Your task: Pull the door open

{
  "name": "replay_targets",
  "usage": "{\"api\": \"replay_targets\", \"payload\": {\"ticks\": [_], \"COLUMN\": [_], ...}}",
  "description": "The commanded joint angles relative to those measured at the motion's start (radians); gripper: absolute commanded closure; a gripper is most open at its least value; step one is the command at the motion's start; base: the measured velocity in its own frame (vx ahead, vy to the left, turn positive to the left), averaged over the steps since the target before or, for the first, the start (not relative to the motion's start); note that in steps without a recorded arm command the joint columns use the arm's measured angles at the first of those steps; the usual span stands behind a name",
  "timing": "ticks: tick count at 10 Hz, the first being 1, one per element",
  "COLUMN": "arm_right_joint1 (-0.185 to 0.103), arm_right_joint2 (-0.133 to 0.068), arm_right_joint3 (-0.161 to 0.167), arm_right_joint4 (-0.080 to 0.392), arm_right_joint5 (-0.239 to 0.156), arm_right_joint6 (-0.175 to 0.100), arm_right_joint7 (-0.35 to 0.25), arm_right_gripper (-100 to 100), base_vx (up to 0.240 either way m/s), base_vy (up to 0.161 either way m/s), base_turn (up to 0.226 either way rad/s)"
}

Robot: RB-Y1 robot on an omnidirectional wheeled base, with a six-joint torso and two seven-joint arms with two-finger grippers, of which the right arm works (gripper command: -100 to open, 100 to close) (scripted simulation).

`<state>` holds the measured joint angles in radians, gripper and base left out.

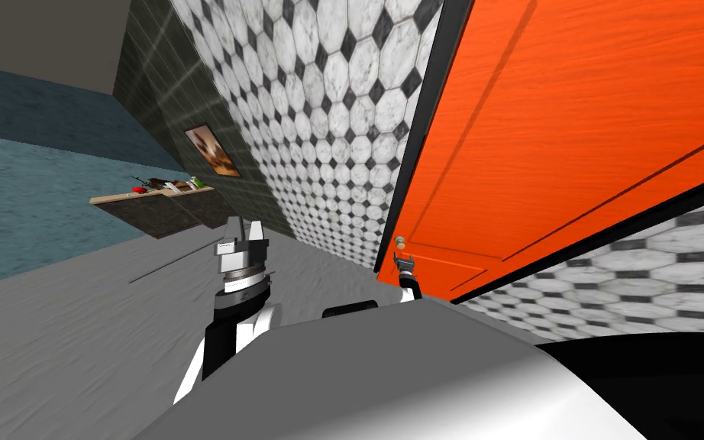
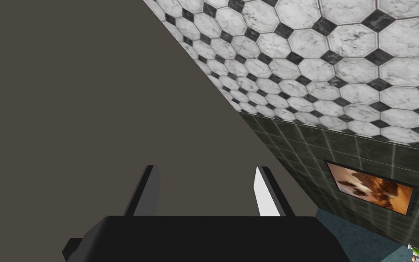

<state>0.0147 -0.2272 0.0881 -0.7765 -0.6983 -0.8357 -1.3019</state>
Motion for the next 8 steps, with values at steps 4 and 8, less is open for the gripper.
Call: {"api": "replay_targets", "payload": {"ticks": [4, 8], "arm_right_joint1": [0.026, 0.02], "arm_right_joint2": [-0.074, -0.063], "arm_right_joint3": [-0.019, -0.017], "arm_right_joint4": [0.028, 0.029], "arm_right_joint5": [-0.016, -0.014], "arm_right_joint6": [-0.017, -0.016], "arm_right_joint7": [-0.082, -0.071], "arm_right_gripper": [-100, 100], "base_vx": [0.191, 0.003], "base_vy": [-0.023, -0.005], "base_turn": [0.11, 0.0]}}
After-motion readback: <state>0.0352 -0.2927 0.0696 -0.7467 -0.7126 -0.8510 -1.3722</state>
